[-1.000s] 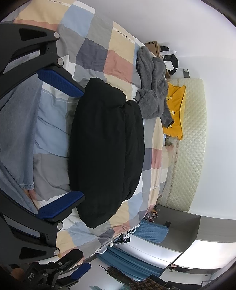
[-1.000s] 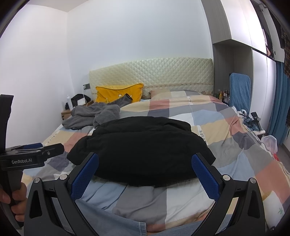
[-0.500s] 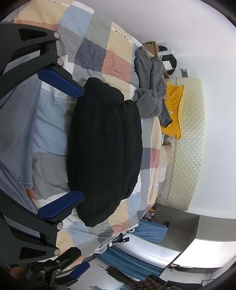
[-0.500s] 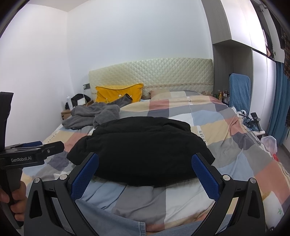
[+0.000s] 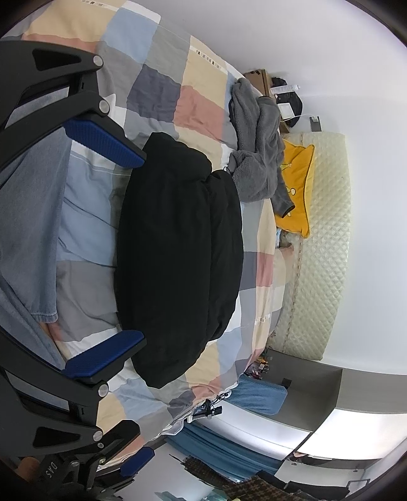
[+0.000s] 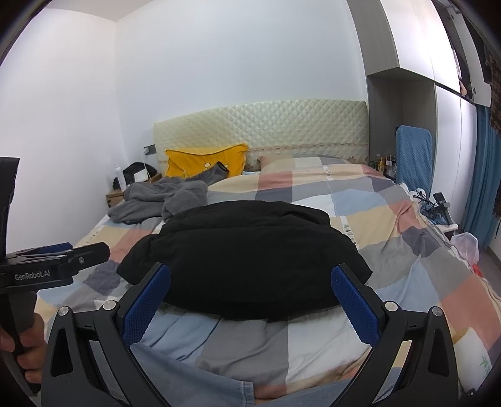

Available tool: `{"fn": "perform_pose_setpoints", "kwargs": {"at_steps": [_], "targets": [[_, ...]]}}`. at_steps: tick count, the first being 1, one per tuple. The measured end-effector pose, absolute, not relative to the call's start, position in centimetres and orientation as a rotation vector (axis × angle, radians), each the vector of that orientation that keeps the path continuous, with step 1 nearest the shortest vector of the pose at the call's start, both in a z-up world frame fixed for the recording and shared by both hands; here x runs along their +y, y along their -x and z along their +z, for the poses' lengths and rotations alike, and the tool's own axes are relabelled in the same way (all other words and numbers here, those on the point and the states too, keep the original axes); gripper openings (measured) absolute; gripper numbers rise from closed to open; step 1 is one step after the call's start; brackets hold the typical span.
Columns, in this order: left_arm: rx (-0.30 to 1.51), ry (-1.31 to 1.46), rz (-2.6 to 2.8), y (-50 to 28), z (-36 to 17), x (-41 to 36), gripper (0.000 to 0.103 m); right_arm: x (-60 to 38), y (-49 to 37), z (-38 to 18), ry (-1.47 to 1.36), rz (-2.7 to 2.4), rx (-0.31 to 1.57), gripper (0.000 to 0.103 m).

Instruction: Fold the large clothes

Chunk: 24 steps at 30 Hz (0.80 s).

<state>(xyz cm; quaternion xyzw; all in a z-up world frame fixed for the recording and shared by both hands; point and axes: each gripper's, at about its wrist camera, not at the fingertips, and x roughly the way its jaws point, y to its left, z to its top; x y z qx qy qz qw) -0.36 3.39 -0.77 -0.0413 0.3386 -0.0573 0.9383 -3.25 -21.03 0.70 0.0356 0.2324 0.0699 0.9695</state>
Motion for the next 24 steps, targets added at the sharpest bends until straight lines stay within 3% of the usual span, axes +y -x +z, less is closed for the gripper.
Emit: {"fn": "perform_pose_setpoints", "kwargs": {"at_steps": [24], "targets": [[0.684, 0.087, -0.134, 0.53, -0.79, 3.48, 0.103, -21.11, 3.43, 0.58, -0.079, 0.141, 0.466, 0.103]]}}
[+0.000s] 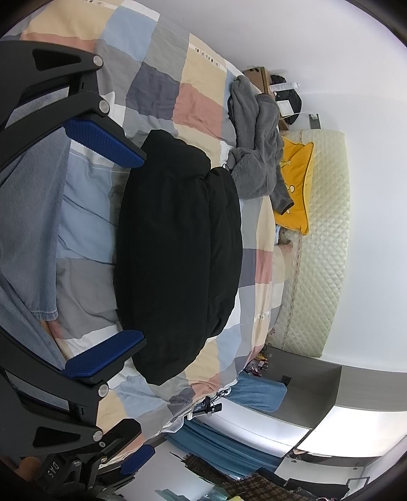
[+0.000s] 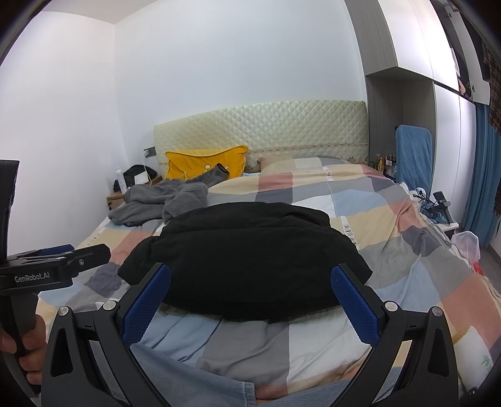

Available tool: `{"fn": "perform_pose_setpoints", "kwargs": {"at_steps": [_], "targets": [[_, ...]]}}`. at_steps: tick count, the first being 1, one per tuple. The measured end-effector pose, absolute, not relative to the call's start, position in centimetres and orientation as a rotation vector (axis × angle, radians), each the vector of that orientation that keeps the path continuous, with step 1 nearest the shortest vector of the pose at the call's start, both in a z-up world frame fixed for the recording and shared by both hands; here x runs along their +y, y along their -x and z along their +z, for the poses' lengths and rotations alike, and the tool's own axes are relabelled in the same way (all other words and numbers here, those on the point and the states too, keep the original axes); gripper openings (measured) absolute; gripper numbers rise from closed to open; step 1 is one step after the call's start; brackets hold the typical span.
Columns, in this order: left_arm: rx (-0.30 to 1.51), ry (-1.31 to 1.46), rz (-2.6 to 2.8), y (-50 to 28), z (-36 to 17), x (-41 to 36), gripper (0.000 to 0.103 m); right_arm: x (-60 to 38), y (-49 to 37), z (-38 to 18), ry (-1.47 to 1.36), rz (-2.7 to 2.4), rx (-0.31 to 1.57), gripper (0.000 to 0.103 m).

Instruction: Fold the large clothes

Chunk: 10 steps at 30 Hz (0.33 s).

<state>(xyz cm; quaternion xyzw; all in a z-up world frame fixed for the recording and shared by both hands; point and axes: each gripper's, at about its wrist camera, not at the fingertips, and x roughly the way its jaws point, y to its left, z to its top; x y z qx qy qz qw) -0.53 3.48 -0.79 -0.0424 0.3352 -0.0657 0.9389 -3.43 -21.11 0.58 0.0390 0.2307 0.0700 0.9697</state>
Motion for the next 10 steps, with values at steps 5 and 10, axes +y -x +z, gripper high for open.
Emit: {"fn": "perform_pose_setpoints", "kwargs": {"at_steps": [5, 10], "targets": [[0.69, 0.106, -0.133, 0.3, -0.76, 3.44, 0.103, -21.11, 3.38, 0.54, -0.077, 0.138, 0.466, 0.103], [0.694, 0.105, -0.131, 0.13, -0.7, 3.36, 0.103, -20.78, 3.23, 0.45, -0.08, 0.137, 0.473, 0.103]]}}
